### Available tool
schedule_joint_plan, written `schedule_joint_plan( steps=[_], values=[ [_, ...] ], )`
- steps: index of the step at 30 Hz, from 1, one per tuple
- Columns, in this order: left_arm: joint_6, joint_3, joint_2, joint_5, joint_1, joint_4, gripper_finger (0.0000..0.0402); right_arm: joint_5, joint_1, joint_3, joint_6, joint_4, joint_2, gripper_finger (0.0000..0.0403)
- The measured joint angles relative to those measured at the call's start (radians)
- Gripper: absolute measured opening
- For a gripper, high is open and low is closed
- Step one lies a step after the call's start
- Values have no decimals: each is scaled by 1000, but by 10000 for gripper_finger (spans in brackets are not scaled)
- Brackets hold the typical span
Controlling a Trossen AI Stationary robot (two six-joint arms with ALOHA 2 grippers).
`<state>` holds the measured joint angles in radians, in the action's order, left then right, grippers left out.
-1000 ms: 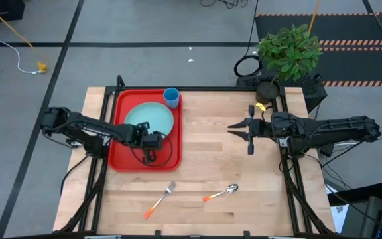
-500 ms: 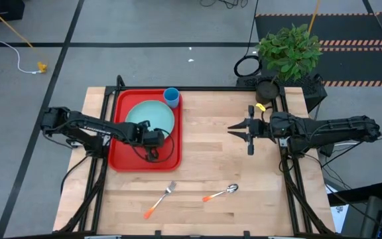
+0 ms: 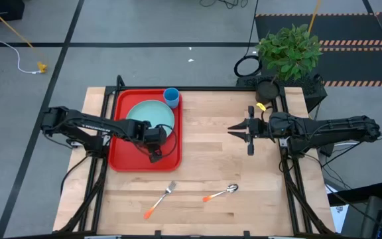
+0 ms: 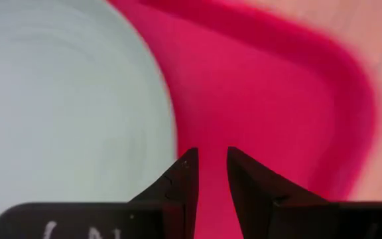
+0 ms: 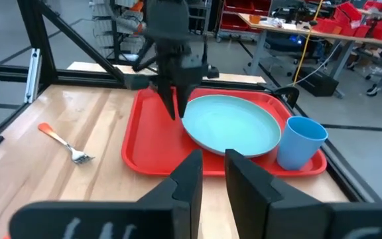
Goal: Pick and place plate/cup/fork/spoon on tray
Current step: Put the orange fork on the red serving tray to the right of the light green plate
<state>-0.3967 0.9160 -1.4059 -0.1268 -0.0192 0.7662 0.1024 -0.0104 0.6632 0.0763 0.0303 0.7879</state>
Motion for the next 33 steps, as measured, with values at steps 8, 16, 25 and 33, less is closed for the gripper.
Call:
schedule_joint_plan(
  steps=[8, 16, 25, 33],
  values=[
    [-173, 77, 0, 11, -150, -19, 81, 0, -11, 0, -65, 24, 0, 59],
    [-629, 77, -40, -96, -500, -18, 81, 0, -37, 0, -32, 34, 0, 59],
    [-932, 225, -318, -66, -691, 3, 81, 0, -37, 0, -12, 62, 0, 59],
    [-1067, 595, -591, -54, -679, 252, 81, -86, -37, 0, -30, 130, 0, 59]
  ],
)
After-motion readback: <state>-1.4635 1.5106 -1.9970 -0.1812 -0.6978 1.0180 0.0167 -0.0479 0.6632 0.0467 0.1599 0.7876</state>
